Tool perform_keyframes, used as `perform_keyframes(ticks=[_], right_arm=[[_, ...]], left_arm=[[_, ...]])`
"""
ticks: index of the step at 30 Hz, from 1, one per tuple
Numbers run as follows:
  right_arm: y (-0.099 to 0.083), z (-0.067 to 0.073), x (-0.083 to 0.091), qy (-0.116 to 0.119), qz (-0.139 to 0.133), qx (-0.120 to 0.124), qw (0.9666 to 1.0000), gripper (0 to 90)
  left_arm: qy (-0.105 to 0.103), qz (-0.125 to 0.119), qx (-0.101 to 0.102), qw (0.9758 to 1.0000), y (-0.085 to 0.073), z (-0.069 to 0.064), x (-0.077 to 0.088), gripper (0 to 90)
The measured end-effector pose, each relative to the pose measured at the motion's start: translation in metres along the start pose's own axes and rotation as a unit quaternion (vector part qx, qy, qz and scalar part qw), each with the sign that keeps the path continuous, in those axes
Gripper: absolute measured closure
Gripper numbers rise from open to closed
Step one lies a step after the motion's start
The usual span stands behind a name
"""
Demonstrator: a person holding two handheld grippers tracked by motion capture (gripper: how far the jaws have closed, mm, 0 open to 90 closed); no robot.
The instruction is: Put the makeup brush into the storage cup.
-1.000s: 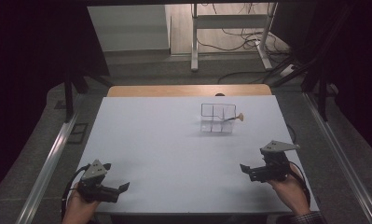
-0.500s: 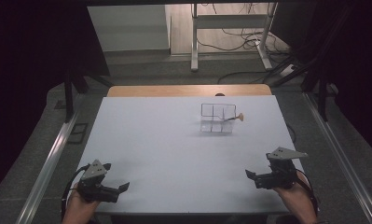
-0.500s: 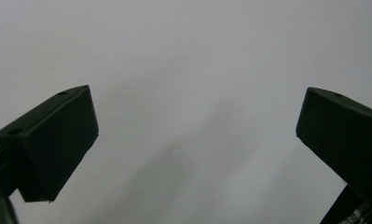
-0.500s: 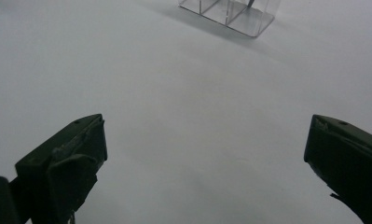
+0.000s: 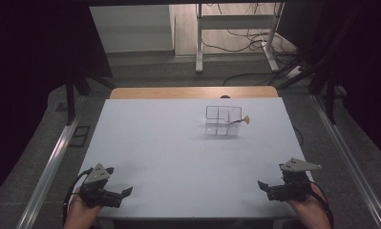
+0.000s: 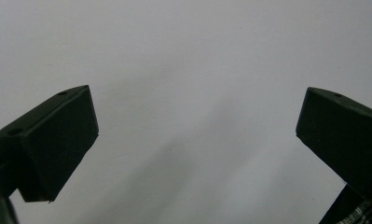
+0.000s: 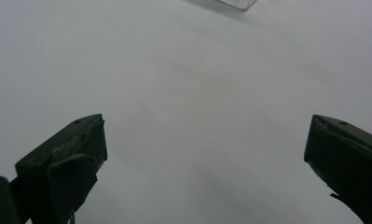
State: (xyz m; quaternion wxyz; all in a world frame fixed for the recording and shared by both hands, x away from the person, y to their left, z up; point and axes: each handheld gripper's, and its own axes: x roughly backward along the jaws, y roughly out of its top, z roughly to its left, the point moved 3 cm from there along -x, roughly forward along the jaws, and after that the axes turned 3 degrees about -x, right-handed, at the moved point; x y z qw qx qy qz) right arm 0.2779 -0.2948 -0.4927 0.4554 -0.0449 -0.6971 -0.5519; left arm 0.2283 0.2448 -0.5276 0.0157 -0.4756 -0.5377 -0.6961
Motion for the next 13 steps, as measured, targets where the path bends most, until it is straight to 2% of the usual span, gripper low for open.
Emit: perform_keyframes(ticks=[6,8,13], right_arm=[[-0.0116,-0.0034,-0.0012,0.001,0.017,-0.001,0.9999,0.0],[-0.0110,-0.0045,0.0004,0.003,0.009,-0.005,0.9999,0.0],[-0.0116,-0.0051,-0.0008,0.005,0.012,-0.005,0.9999,0.0]], left_arm=[[-0.001,0.002,0.001,1.0000,-0.0005,0.0001,-0.0003,0.0],[-0.001,0.002,0.001,1.0000,-0.0006,0.0000,-0.0006,0.0],[-0.001,0.000,0.003,1.0000,0.0006,0.0000,-0.0011,0.0]])
